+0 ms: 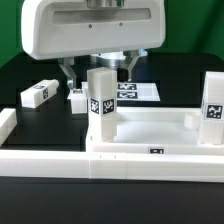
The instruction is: Assemble desk
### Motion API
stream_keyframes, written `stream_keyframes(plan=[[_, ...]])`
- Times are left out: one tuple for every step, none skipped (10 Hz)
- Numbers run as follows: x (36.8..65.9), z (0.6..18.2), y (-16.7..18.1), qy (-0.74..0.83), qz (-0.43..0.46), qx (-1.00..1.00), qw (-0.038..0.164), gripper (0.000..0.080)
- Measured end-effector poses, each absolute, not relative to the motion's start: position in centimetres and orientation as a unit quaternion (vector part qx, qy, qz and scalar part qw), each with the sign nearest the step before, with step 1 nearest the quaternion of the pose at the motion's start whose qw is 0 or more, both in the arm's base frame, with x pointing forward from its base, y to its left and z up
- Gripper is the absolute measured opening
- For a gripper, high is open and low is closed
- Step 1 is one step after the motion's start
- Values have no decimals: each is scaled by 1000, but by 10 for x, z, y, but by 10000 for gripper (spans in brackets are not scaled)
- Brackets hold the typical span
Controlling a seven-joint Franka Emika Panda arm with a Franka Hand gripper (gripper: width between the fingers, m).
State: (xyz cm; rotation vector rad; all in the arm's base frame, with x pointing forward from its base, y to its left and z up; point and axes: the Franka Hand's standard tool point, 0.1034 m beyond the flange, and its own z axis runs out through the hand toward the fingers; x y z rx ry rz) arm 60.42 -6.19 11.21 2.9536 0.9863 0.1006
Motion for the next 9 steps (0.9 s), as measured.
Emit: stream_keyframes(plan=[[604, 112, -62, 321, 32, 947, 13, 637], [604, 112, -62, 320, 32, 947, 13, 637], [604, 112, -63, 320, 32, 947, 13, 469], [604, 112, -62, 320, 32, 947, 13, 290], [604, 112, -63, 314, 32, 949, 12, 290], [604, 112, -63, 308, 32, 951, 12, 290], [604, 112, -63, 307, 32, 951, 12, 290], [604, 112, -62, 268, 33, 963, 10, 290], [604, 112, -62, 230, 33, 973, 9, 290]])
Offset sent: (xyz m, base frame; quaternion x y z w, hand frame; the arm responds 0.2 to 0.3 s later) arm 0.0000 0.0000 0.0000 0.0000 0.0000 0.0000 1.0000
